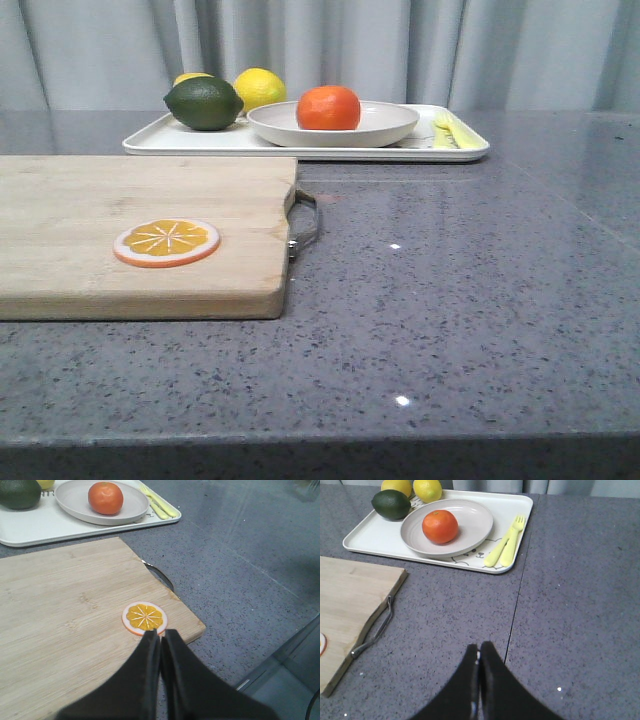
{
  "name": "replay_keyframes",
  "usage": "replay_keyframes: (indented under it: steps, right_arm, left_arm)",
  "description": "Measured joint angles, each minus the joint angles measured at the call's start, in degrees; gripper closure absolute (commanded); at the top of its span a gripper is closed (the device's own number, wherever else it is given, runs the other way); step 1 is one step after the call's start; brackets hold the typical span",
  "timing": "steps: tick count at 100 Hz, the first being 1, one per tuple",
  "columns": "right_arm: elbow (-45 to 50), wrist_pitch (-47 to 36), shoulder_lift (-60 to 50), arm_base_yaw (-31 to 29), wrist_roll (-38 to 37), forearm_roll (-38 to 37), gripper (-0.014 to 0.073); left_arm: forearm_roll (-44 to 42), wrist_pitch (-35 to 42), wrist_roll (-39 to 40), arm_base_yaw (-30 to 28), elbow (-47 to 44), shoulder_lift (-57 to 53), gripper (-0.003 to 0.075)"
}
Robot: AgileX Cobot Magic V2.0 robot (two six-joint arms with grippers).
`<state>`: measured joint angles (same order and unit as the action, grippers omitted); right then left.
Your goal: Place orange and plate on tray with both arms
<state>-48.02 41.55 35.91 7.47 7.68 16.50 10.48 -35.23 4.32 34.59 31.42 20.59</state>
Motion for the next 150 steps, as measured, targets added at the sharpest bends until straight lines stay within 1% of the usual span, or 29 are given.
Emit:
replay_keyframes:
  steps: [31, 55, 150]
  right_arm:
    - [12.2, -1.5, -12.8, 0.0, 0.0, 0.0, 0.0661]
    - [18.7, -2.7, -21.1, 0.0, 0.0, 0.0, 0.0661]
    - [19.6, -3.3, -22.2, 0.0, 0.0, 0.0, 0.0661]
  left_arm:
    - [0.0, 0.0, 0.0, 0.0, -2.5, -7.2, 0.0741]
    - [0.0, 0.0, 0.0, 0.0, -3.0, -8.3, 0.0741]
    - [0.4, -0.4, 0.0, 0.0, -3.5, -8.3, 0.0741]
